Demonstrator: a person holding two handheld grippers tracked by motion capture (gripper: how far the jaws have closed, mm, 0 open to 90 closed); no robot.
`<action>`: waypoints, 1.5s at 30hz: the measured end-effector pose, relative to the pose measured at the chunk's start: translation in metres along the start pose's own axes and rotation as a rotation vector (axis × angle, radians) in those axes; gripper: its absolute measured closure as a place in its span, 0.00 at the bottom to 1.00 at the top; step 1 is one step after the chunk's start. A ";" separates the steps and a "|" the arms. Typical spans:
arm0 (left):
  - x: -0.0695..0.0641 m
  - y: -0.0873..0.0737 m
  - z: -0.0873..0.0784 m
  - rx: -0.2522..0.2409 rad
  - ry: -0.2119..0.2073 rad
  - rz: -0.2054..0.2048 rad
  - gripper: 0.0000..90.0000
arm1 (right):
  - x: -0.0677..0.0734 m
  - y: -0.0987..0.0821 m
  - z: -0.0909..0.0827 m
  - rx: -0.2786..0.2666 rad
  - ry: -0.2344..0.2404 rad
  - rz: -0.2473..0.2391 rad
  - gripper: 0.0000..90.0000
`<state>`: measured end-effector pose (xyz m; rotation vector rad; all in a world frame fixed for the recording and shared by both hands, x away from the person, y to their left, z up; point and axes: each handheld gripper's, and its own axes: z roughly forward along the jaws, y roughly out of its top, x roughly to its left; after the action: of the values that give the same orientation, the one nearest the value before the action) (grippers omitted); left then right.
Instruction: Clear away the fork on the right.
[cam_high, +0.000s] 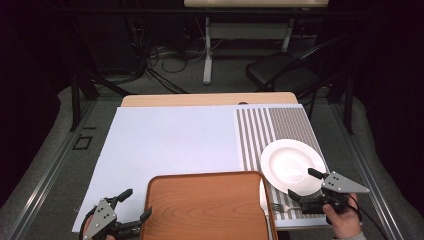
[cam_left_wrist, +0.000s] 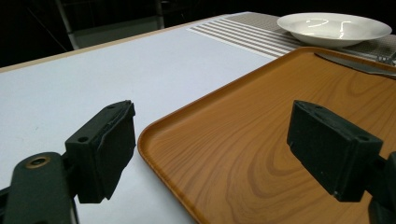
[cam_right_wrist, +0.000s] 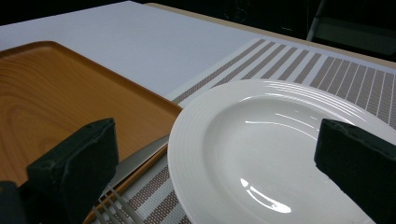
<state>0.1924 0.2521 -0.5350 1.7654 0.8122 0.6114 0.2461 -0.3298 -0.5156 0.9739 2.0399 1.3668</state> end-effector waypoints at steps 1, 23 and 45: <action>0.000 0.000 0.000 0.000 0.000 -0.001 0.17 | 0.000 0.000 0.000 0.003 0.002 0.002 0.00; -0.001 0.000 0.000 0.001 0.000 -0.001 0.17 | 0.005 0.001 0.006 0.083 0.031 -0.041 0.07; -0.001 0.000 0.000 0.005 0.003 0.000 0.17 | 0.003 0.018 0.007 0.402 0.067 -0.380 0.30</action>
<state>0.1915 0.2511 -0.5348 1.7691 0.8160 0.6122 0.2546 -0.3191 -0.5015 0.6456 2.4516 0.8199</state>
